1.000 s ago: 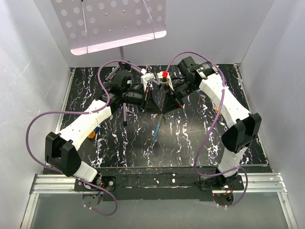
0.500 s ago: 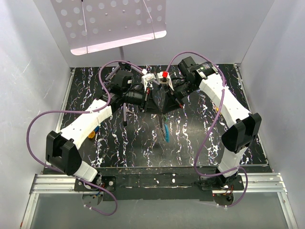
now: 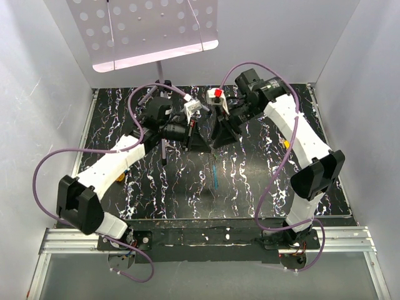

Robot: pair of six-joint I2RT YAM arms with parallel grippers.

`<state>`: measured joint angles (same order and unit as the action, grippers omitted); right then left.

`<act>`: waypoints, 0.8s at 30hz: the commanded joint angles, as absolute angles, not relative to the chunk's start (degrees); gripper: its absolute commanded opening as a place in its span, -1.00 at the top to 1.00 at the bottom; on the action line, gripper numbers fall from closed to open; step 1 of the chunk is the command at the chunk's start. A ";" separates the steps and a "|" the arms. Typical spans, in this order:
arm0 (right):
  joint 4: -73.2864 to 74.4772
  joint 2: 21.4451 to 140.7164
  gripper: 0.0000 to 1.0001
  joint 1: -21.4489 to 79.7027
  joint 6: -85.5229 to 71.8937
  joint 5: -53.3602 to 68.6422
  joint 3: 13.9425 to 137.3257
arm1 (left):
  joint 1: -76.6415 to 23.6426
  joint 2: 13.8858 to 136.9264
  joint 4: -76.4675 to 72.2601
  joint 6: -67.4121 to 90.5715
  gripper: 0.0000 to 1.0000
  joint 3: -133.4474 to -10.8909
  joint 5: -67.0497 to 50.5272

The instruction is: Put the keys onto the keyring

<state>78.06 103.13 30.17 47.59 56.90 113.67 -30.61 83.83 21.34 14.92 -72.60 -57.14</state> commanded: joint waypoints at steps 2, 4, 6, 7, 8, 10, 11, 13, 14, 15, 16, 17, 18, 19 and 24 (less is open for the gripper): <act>91.41 100.11 -0.14 26.46 49.04 56.51 124.97 | -30.50 71.04 2.68 15.29 1.00 -64.62 -53.89; 91.23 99.15 -0.14 25.41 50.35 57.82 126.12 | -30.41 66.91 -6.71 16.08 1.00 -60.49 -50.99; 91.23 98.09 -0.13 24.61 51.67 60.19 126.21 | -30.41 62.86 -19.71 19.14 1.00 -54.87 -46.61; 90.97 97.65 -0.13 24.44 52.29 61.77 125.86 | -30.41 60.58 -28.65 21.16 1.00 -50.23 -44.84; 90.53 97.12 -0.12 24.17 52.64 63.01 125.34 | -30.41 58.99 -37.44 23.88 1.00 -46.27 -42.04; 88.87 95.55 -0.11 23.65 53.35 65.99 123.32 | -30.41 58.44 -57.83 29.50 1.00 -40.46 -34.66; 88.07 94.84 -0.11 23.38 53.70 67.31 122.35 | -30.32 59.40 -66.36 32.84 1.00 -39.47 -31.06; 86.32 93.35 -0.10 22.85 55.10 70.65 121.03 | -30.23 61.78 -76.26 38.82 1.00 -40.94 -27.95; 85.96 92.99 -0.10 22.50 55.37 72.23 120.94 | -30.23 63.09 -78.20 41.46 1.00 -42.18 -27.17; 85.87 92.81 -0.10 22.41 56.33 73.81 121.20 | -30.23 64.50 -80.75 44.01 1.00 -43.32 -26.38; 86.04 92.81 -0.09 22.33 57.82 75.39 121.46 | -30.23 65.56 -83.21 46.73 1.00 -44.29 -25.41; 86.22 92.73 -0.09 22.32 58.79 76.72 121.55 | -30.23 66.70 -85.41 49.19 1.00 -44.99 -24.70; 86.39 92.64 -0.08 22.32 59.76 78.03 121.73 | -30.23 67.58 -86.91 50.61 1.00 -45.87 -24.18; 86.48 92.64 -0.08 22.24 60.64 79.35 121.90 | -30.23 67.94 -87.45 51.67 1.00 -46.40 -23.82; 83.16 93.16 -0.07 22.32 57.24 82.61 125.33 | -30.23 67.94 -87.36 52.73 1.00 -47.46 -25.31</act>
<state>77.08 94.11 22.50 58.37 76.20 121.82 -30.44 69.32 -71.35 48.27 -44.91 -27.33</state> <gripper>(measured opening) 0.541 0.011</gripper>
